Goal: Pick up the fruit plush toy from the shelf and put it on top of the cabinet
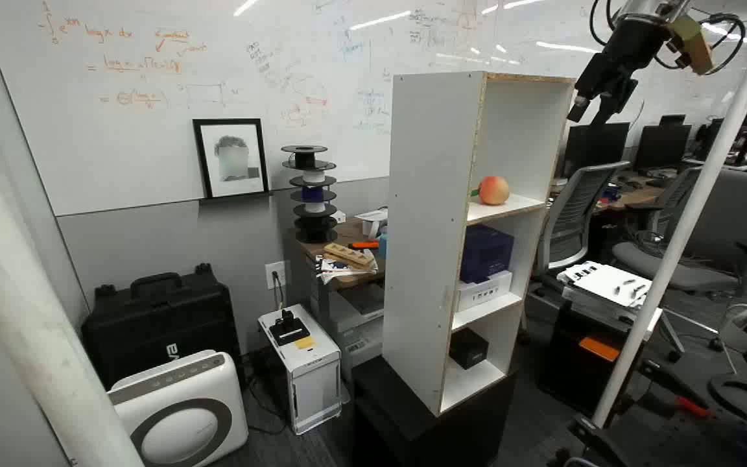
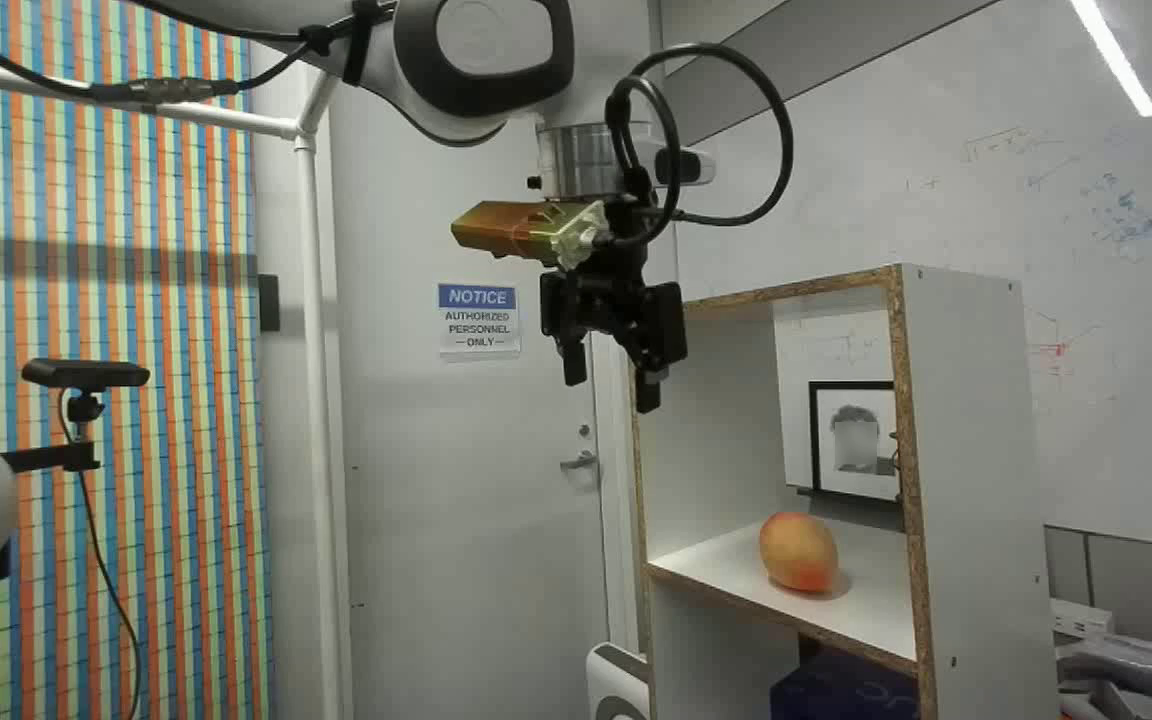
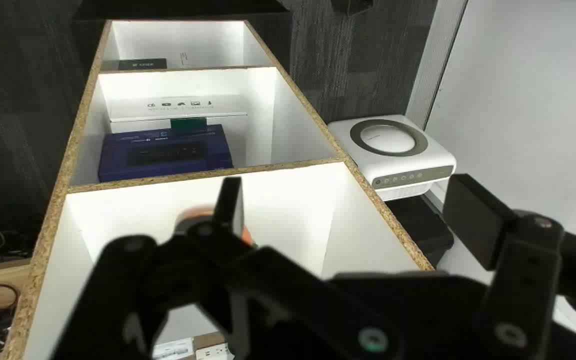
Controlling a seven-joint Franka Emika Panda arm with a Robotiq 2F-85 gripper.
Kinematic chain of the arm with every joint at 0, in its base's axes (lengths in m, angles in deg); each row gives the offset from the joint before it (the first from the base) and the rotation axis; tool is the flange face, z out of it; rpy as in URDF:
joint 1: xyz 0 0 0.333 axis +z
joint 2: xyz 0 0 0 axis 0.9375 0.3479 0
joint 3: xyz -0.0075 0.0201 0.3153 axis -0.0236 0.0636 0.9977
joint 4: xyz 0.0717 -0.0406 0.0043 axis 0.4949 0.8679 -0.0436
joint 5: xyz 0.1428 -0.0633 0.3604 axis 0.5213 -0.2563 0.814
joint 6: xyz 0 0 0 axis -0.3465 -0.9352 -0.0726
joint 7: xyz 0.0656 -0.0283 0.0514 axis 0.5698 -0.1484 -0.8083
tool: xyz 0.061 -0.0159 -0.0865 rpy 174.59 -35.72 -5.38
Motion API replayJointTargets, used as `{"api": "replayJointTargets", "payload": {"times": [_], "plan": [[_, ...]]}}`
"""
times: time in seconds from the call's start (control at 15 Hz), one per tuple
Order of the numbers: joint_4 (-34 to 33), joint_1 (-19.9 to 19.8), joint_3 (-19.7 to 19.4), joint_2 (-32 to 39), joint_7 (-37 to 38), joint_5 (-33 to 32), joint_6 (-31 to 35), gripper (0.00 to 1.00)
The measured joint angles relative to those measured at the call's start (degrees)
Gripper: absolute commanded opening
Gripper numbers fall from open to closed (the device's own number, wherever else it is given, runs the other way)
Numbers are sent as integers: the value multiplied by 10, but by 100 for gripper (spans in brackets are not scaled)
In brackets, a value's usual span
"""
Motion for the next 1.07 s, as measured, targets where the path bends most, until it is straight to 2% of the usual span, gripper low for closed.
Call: {"api": "replayJointTargets", "payload": {"times": [0.33,0.47,0.73,0.87,1.07], "plan": [[-7,-2,2,-1,0,0,0,100],[5,-2,3,-2,-19,23,44,100],[41,6,-8,8,-77,118,154,100],[57,11,-18,28,-112,151,182,100],[64,11,-24,81,-138,156,194,100]]}}
